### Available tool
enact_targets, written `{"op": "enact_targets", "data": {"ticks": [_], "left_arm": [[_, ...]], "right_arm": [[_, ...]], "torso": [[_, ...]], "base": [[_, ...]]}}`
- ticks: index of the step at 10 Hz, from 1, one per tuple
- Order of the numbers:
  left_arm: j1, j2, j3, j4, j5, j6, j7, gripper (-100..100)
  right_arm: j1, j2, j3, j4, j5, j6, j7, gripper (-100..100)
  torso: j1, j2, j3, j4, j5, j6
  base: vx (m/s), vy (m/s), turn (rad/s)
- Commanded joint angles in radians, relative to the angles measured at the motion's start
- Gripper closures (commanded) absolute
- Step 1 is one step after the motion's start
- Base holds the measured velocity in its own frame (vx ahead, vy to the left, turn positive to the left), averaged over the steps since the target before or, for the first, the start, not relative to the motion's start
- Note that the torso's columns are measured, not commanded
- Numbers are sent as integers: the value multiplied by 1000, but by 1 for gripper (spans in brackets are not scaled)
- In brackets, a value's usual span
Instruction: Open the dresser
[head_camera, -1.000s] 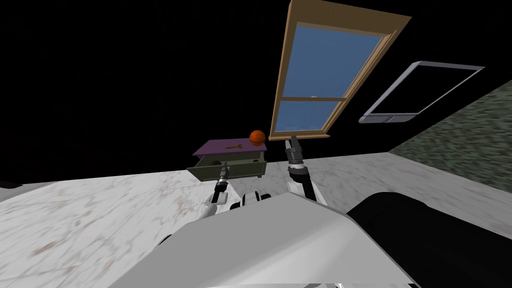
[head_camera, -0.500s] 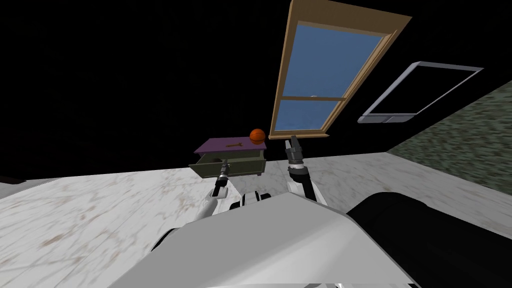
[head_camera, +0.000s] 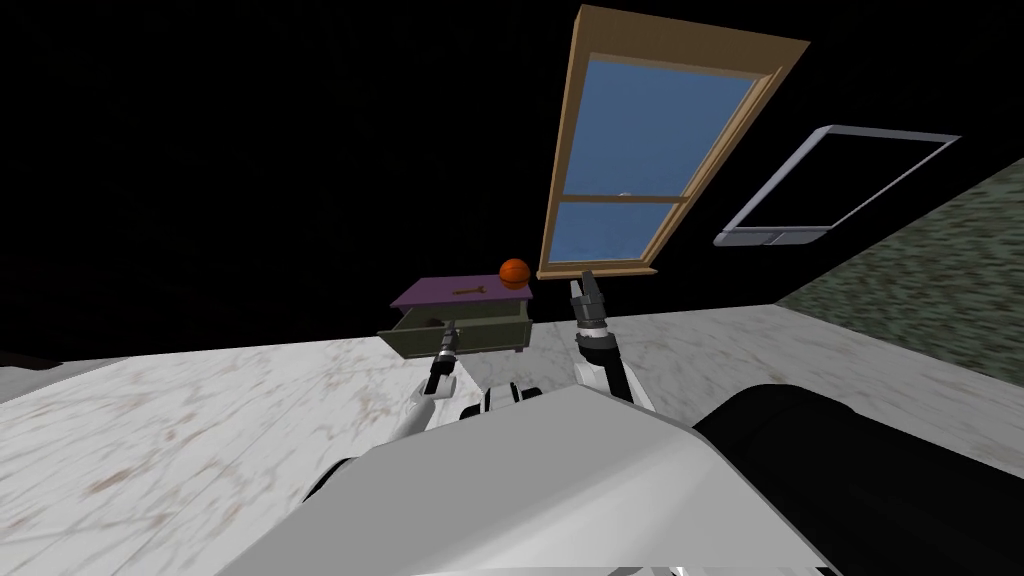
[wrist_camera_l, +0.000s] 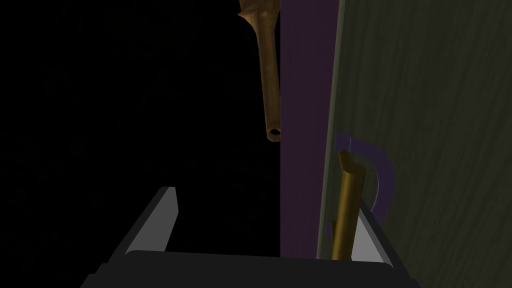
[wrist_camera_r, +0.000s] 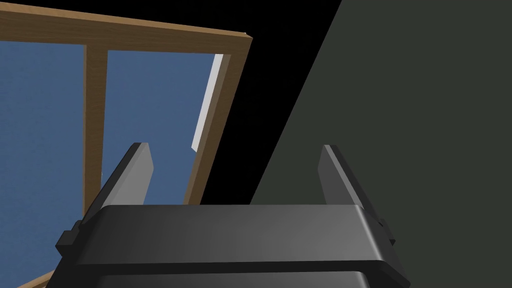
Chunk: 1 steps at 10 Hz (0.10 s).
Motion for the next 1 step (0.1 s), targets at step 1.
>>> {"op": "enact_targets", "data": {"ticks": [1], "left_arm": [[0, 0, 0, 0, 0, 0, 0, 0]], "right_arm": [[0, 0, 0, 0, 0, 0, 0, 0]], "torso": [[0, 0, 0, -1, 0, 0]], "base": [[0, 0, 0]]}}
